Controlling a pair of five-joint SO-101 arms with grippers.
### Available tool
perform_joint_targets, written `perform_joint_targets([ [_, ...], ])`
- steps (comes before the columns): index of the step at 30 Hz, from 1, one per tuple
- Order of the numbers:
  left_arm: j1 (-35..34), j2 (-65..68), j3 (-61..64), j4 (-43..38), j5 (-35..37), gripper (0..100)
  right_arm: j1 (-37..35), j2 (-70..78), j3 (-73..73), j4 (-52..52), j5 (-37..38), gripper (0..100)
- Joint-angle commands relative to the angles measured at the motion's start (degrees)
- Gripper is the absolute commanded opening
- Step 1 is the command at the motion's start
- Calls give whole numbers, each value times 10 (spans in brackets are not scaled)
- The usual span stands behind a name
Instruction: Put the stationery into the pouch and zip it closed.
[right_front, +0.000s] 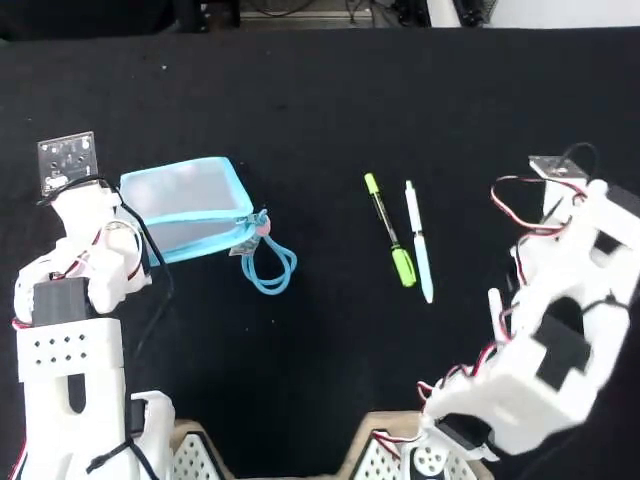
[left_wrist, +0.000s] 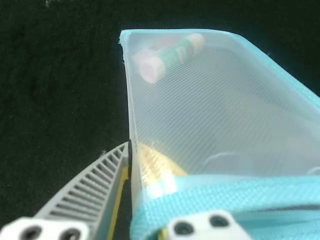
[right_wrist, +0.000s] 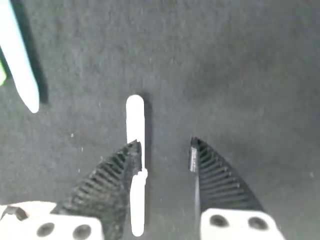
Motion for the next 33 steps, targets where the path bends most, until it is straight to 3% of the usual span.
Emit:
perform_joint_targets([
  [1, -4, -2, -1, -1, 4, 35, 16, -106, 36, 4, 21, 156],
  [11, -5, -2, -1, -1, 4, 35, 4, -250, 159, -7, 25, 156],
  [21, -5, -2, -1, 0, 4, 35, -1, -257, 318, -233, 25, 156],
  [33, -6, -2, -1, 0, 4, 35, -99, -257, 388, -273, 21, 153],
])
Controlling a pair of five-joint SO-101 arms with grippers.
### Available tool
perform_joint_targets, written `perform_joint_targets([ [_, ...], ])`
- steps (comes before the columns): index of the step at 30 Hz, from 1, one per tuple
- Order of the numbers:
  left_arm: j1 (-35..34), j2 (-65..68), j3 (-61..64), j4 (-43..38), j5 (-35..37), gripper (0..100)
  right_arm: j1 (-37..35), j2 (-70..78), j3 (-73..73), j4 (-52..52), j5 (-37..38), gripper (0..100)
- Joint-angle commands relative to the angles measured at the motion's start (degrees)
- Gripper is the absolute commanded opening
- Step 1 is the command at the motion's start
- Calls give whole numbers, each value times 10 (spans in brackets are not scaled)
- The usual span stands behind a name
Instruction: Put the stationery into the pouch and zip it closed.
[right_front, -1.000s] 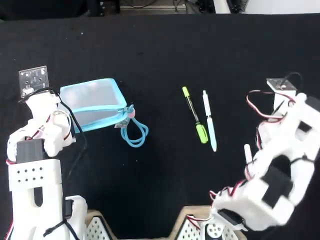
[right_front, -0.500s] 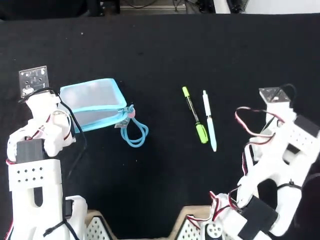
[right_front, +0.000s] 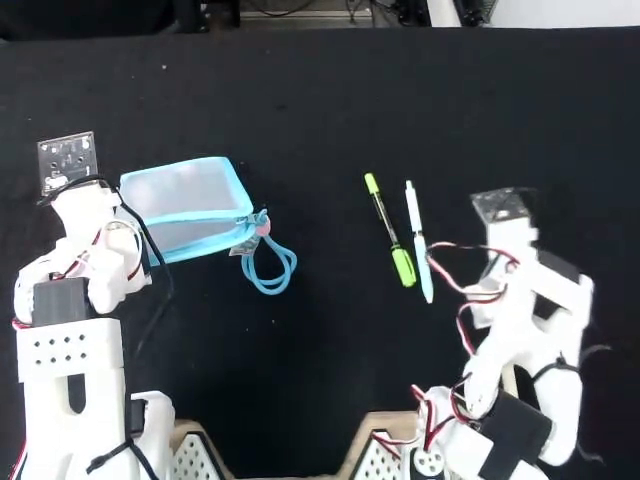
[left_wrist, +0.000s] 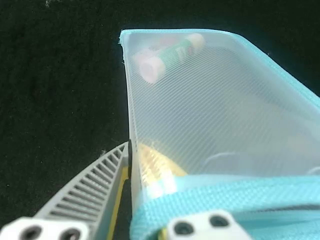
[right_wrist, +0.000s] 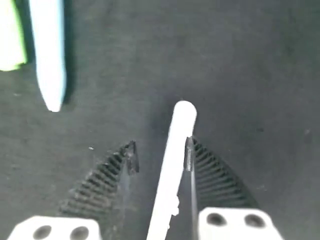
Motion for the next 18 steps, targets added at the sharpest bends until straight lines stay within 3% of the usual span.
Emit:
perform_joint_targets([
  [1, -6, -2, -1, 0, 4, 35, -21, -23, -2, -10, 3, 153],
  [7, -6, -2, -1, 0, 4, 34, -3, -23, -6, -24, 5, 153],
  [18, -6, -2, -1, 0, 4, 34, 33, -23, 56, -144, 6, 152],
])
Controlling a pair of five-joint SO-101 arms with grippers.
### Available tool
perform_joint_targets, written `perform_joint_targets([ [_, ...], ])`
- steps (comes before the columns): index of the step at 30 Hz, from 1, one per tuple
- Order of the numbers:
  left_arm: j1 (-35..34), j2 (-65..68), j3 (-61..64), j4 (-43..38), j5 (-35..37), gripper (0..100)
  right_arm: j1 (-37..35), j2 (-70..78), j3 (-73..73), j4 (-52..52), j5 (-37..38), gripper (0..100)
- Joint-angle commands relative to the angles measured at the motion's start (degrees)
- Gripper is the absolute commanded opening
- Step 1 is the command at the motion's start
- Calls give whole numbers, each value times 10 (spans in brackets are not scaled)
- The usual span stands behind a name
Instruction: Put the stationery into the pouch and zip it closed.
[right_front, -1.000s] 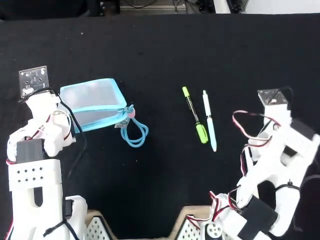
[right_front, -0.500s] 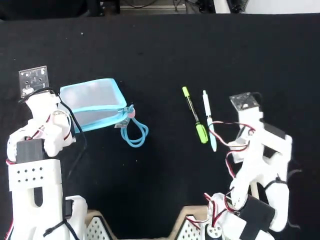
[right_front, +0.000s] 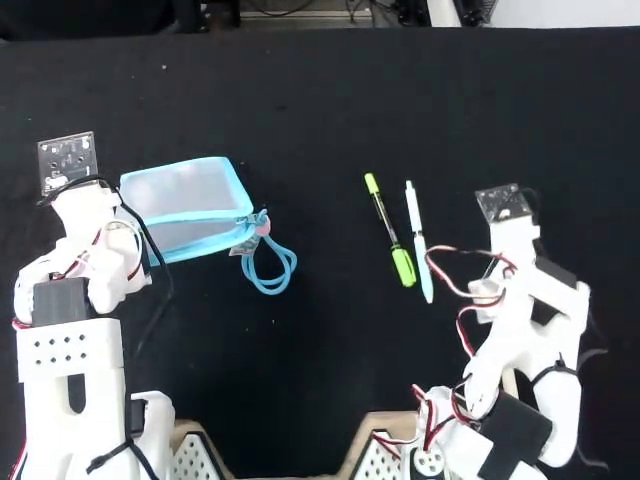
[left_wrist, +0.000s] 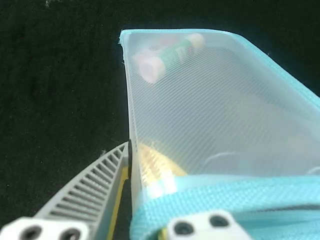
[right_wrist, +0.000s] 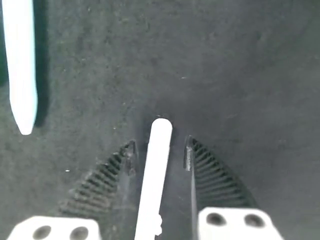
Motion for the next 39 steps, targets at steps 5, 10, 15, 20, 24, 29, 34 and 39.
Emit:
perform_joint_targets([
  [5, -6, -2, -1, 0, 4, 34, 11, -23, 55, -105, 6, 152],
  [10, -6, -2, -1, 0, 4, 34, 11, -23, 89, -156, 6, 152],
  [15, -6, -2, -1, 0, 4, 34, 11, -23, 130, -224, 6, 152],
  [20, -6, -2, -1, 0, 4, 34, 11, -23, 155, -265, 6, 152],
  [24, -6, -2, -1, 0, 4, 34, 11, -23, 155, -248, 6, 120],
  [29, -6, -2, -1, 0, 4, 34, 11, -26, 152, -228, 6, 23],
  [34, -5, -2, -1, 0, 4, 34, 11, -27, 118, -173, 4, 12],
  [39, -5, -2, -1, 0, 4, 34, 15, -23, 18, -4, 4, 15],
])
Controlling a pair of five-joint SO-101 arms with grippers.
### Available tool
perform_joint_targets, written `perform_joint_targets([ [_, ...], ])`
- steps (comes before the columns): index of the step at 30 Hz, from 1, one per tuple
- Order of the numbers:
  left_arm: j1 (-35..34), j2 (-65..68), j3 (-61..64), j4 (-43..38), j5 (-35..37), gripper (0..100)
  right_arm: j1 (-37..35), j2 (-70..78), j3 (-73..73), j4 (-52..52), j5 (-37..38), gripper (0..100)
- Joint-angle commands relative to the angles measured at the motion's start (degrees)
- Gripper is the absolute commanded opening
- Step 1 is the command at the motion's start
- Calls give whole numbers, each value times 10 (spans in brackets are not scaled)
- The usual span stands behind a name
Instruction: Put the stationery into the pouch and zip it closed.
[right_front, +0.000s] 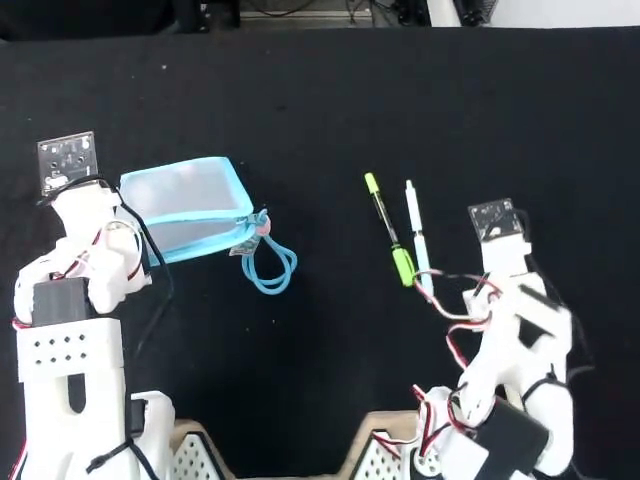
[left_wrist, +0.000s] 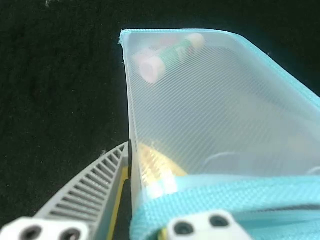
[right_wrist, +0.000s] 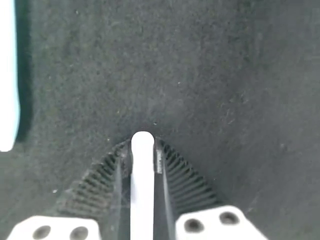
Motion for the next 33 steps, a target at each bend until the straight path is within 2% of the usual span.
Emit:
perform_joint_targets([
  [1, -5, -2, -1, 0, 4, 34, 13, -5, -87, 144, 4, 15],
  [4, -5, -2, -1, 0, 4, 34, 14, -5, -138, 238, 5, 15],
  [7, -6, -2, -1, 0, 4, 35, 13, -5, -149, 278, 4, 16],
  [14, -6, -2, -1, 0, 4, 35, 11, -5, -137, 273, 6, 16],
  [19, -6, -2, -1, 0, 4, 34, 21, -4, -136, 222, 6, 17],
  [25, -6, -2, -1, 0, 4, 34, 22, -4, -116, 215, 6, 165],
  [33, -6, -2, -1, 0, 4, 34, 20, -4, -77, 166, 6, 156],
])
